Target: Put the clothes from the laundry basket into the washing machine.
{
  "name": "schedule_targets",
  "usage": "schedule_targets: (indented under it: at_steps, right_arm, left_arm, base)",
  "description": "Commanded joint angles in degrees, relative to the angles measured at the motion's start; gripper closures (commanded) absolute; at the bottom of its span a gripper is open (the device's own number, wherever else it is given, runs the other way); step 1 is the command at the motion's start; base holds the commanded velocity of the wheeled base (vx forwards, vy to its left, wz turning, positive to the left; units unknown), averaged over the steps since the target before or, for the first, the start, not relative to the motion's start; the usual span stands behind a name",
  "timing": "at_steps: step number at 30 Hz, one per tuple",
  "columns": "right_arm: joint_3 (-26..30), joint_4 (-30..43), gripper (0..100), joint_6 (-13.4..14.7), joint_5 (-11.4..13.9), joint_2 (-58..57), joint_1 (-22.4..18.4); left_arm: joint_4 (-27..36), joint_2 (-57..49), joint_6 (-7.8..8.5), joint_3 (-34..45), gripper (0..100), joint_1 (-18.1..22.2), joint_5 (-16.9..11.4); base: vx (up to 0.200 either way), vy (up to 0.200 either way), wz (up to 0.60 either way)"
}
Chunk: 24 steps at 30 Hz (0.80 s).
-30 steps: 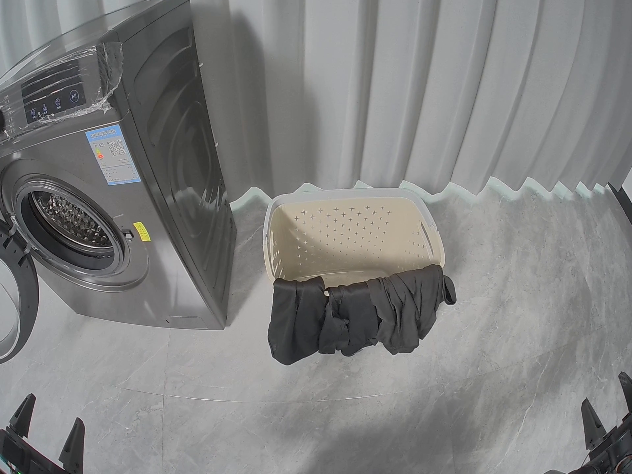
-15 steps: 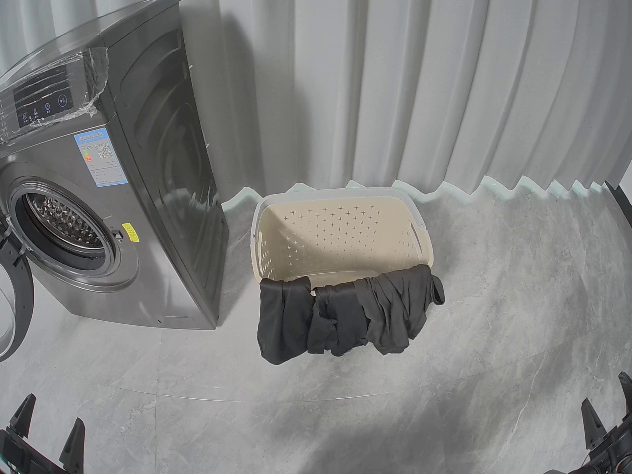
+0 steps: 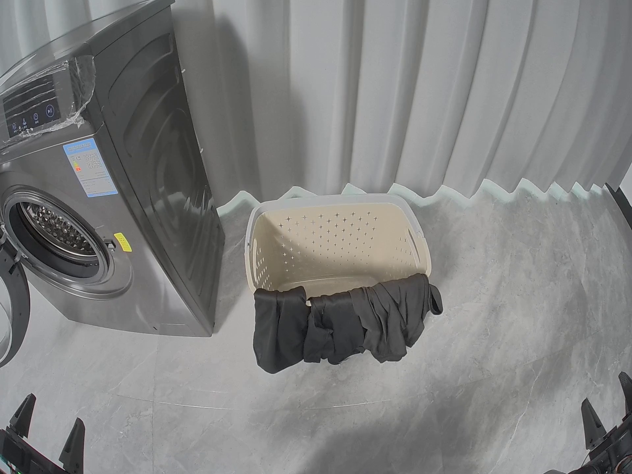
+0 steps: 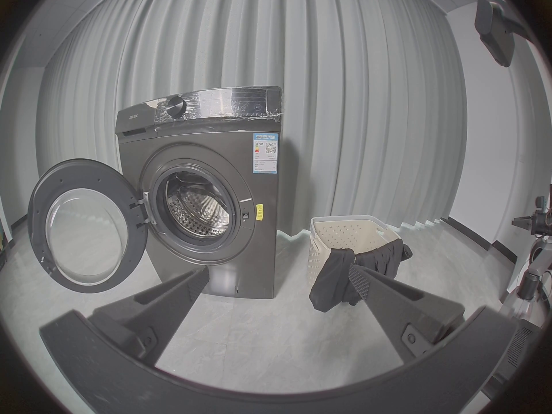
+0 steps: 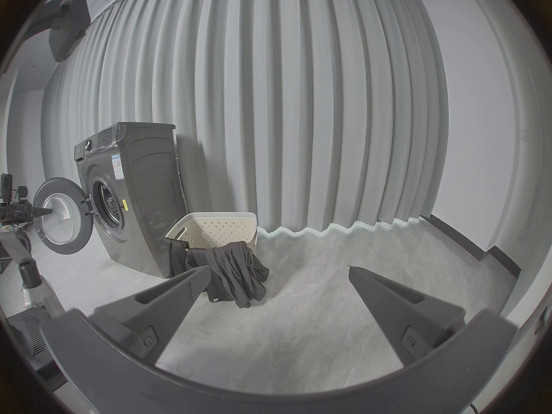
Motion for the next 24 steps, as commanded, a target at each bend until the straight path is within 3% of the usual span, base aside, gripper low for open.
schedule_targets:
  at_steps: [1, 19, 21, 24]
  right_arm:
    - [0.9, 0.0, 0, 0.0, 0.0, -0.9, 0.0]
    - [0.8, -0.2, 0, 0.3, -0.7, -0.9, -0.1]
    - [-5.8, -1.5, 0, 0.0, 0.1, -0.9, 0.0]
    - [-10.7, -0.4, 0, 0.0, 0.3, 2.9, 0.3]
  left_arm:
    - [0.0, -0.9, -0.04, 0.9, 0, 0.0, 0.0]
    - [0.0, -0.9, -0.04, 0.9, 0, 0.0, 0.0]
    - [0.0, -0.9, -0.04, 0.9, 0, -0.1, 0.0]
    - [0.0, -0.9, -0.04, 0.9, 0, 0.0, 0.0]
  base:
    - [0.2, 0.0, 0.0]
    - [0.0, 0.0, 0.0]
    - [0.0, 0.0, 0.0]
    - [0.0, 0.0, 0.0]
